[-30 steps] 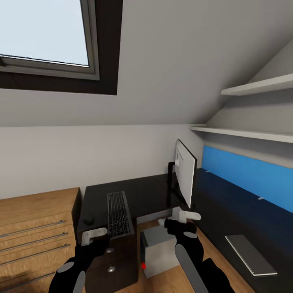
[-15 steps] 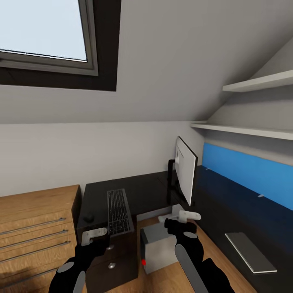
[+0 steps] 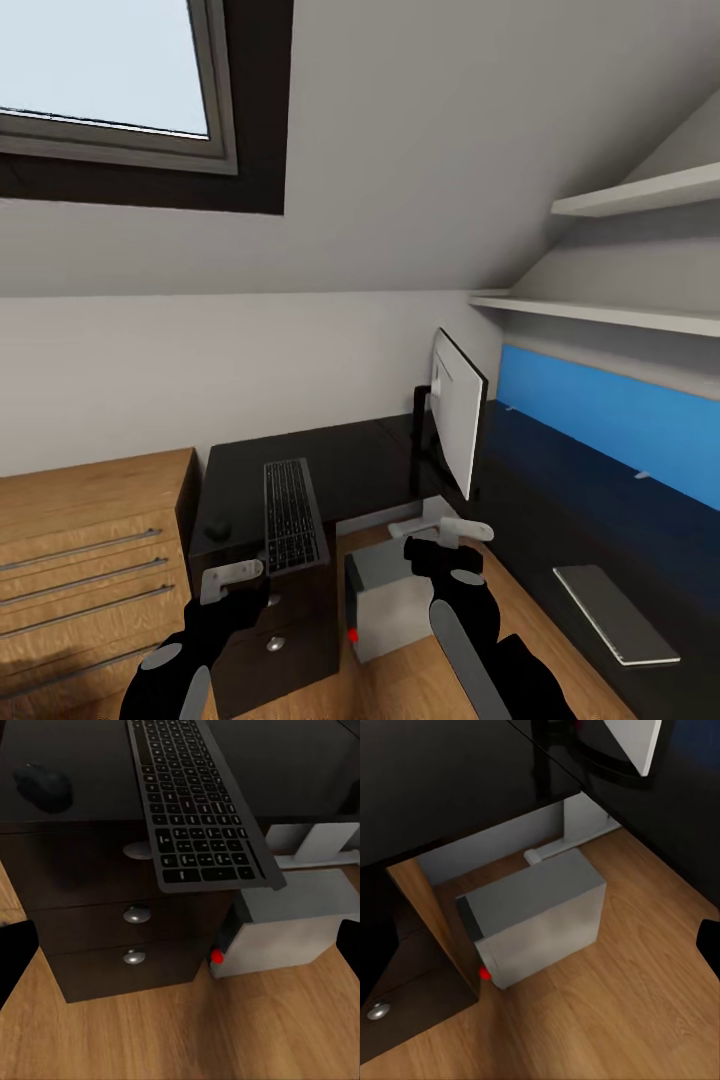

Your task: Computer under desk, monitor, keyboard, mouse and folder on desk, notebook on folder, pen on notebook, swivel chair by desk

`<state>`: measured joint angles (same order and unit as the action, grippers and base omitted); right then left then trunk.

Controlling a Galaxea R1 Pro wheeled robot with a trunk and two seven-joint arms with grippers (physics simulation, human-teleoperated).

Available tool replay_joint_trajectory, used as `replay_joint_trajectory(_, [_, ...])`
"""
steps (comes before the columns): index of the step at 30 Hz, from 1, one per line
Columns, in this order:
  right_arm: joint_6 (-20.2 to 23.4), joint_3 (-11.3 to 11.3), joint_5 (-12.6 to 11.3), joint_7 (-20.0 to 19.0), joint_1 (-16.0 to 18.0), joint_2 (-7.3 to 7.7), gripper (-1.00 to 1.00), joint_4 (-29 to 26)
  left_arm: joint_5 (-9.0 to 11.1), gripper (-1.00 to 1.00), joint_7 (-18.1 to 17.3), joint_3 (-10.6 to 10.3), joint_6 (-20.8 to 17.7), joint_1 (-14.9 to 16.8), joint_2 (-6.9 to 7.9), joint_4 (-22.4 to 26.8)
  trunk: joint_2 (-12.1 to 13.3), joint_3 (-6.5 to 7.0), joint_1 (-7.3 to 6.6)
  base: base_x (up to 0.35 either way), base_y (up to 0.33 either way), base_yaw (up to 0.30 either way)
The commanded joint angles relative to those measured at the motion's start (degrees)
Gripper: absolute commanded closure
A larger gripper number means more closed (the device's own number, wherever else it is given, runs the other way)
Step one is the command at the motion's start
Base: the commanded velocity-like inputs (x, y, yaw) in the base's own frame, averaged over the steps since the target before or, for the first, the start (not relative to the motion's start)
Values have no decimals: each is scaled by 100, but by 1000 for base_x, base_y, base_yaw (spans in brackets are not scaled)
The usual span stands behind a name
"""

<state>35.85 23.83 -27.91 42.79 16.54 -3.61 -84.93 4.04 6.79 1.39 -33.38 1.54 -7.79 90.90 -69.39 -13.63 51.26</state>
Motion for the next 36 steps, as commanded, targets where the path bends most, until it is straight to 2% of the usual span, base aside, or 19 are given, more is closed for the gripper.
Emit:
replay_joint_trajectory(1, [14, 8, -47, 53, 7, 1, -100, -6, 44, -100, 33, 2, -28, 4, -3, 7, -6, -17, 0, 0, 0, 0])
replay_joint_trajectory(13, [18, 7, -48, 46, 7, 1, -100, -6, 44, -100, 33, 2, -28, 4, -3, 7, -6, -125, 0, 0, -59, 0])
replay_joint_trajectory(36, [19, 7, -48, 53, 7, 1, -100, -6, 35, -100, 33, 2, -28, 4, -3, 7, -6, -331, 0, 0, -324, 0])
